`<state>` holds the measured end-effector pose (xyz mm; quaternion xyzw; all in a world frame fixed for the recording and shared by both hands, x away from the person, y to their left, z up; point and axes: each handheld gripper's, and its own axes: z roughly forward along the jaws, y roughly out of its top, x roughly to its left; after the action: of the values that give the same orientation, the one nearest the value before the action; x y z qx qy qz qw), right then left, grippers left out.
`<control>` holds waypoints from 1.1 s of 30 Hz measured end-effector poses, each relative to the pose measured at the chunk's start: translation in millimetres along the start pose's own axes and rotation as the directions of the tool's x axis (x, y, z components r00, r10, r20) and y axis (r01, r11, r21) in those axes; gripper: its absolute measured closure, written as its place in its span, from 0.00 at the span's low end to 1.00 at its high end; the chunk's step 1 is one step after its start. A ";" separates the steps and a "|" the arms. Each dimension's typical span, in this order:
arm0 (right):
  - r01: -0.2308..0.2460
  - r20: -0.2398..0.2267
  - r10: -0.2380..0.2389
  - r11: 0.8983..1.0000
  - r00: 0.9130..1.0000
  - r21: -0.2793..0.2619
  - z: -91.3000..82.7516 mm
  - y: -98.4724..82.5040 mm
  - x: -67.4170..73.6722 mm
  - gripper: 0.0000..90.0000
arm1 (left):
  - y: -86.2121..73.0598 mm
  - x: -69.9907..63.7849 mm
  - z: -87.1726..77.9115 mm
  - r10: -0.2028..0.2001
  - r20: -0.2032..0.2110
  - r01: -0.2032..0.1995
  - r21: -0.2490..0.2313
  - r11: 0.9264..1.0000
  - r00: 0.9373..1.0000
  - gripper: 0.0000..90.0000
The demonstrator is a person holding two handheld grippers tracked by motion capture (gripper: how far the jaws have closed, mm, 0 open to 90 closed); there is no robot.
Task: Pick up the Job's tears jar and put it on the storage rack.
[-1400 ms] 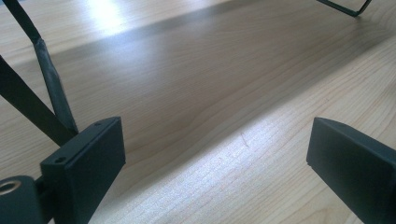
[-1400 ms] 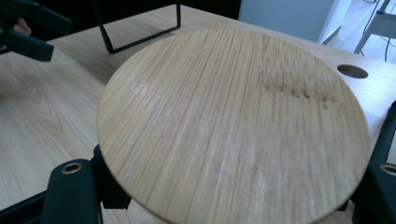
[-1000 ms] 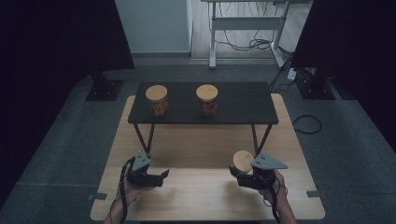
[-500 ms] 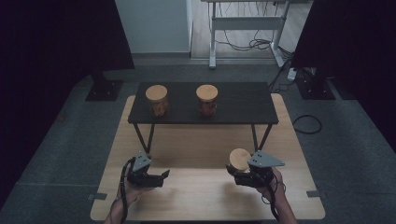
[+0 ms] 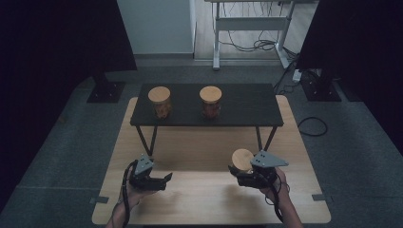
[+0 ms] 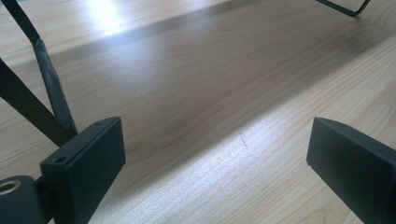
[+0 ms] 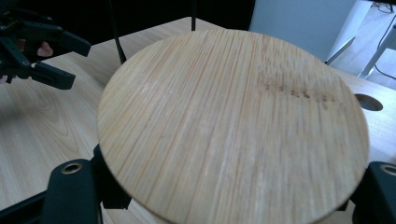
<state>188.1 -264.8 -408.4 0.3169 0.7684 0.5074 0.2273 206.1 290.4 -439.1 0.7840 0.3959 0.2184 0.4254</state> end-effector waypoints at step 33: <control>0.021 -0.013 -0.021 1.000 1.000 -0.005 0.3 18.4 -7.6 0.27 | 0.7 -0.7 0.1 0.004 0.000 -0.004 0.002 1.000 1.000 0.04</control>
<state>198.3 -264.9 -391.2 0.3047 0.7719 0.5090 0.2285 206.0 289.5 -438.6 0.7852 0.3944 0.2191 0.4241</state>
